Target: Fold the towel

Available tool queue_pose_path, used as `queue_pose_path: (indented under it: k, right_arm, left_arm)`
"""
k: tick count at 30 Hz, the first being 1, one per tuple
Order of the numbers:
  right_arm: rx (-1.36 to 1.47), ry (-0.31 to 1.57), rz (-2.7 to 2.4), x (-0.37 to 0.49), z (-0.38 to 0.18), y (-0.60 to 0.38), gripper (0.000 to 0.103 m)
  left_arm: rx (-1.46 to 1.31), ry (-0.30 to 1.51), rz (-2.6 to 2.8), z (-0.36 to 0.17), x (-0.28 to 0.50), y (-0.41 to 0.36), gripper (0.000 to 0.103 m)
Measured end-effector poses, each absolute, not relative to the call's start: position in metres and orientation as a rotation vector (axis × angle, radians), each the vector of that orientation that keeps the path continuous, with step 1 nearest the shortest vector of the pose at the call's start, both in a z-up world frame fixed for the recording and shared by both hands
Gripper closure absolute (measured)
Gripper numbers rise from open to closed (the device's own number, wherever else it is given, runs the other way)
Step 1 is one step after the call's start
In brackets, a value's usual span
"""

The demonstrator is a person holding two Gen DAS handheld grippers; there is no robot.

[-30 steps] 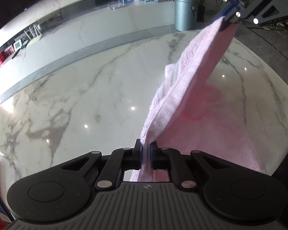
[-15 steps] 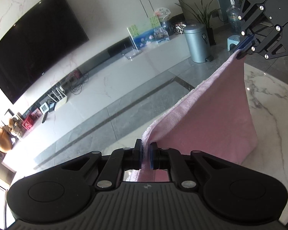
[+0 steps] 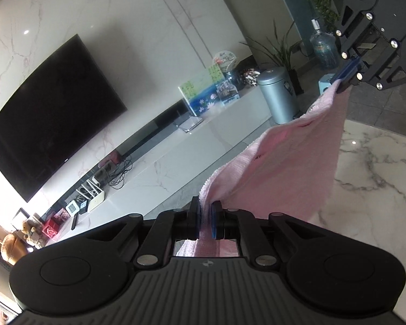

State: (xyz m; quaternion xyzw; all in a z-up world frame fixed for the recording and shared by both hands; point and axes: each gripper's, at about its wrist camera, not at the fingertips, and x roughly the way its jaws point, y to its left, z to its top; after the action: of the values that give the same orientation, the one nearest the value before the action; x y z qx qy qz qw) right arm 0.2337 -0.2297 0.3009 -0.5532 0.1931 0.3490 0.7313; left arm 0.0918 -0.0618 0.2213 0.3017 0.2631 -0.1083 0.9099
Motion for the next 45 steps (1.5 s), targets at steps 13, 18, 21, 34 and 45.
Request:
queue_pose_path:
  k: [13, 18, 21, 34, 45]
  right_arm:
    - [-1.316, 0.792, 0.997, 0.149, 0.186, -0.263, 0.100]
    - [-1.270, 0.882, 1.066, 0.125, 0.158, -0.275, 0.100]
    - [-1.226, 0.933, 1.110, 0.114, 0.140, -0.278, 0.100]
    - [-1.168, 1.138, 1.185, 0.104, 0.086, -0.300, 0.095]
    - [-1.161, 1.184, 1.123, 0.123, 0.094, -0.318, 0.073]
  left_arm:
    - [0.632, 0.737, -0.562, 0.123, -0.002, -0.091, 0.096]
    - [0.609, 0.813, -0.659, 0.092, -0.036, -0.098, 0.096]
    - [0.612, 0.859, -0.701, 0.073, -0.056, -0.101, 0.096]
    - [0.526, 1.017, -0.747, 0.022, -0.091, -0.099, 0.081]
    - [0.435, 1.047, -0.740, 0.025, -0.104, -0.073, 0.061]
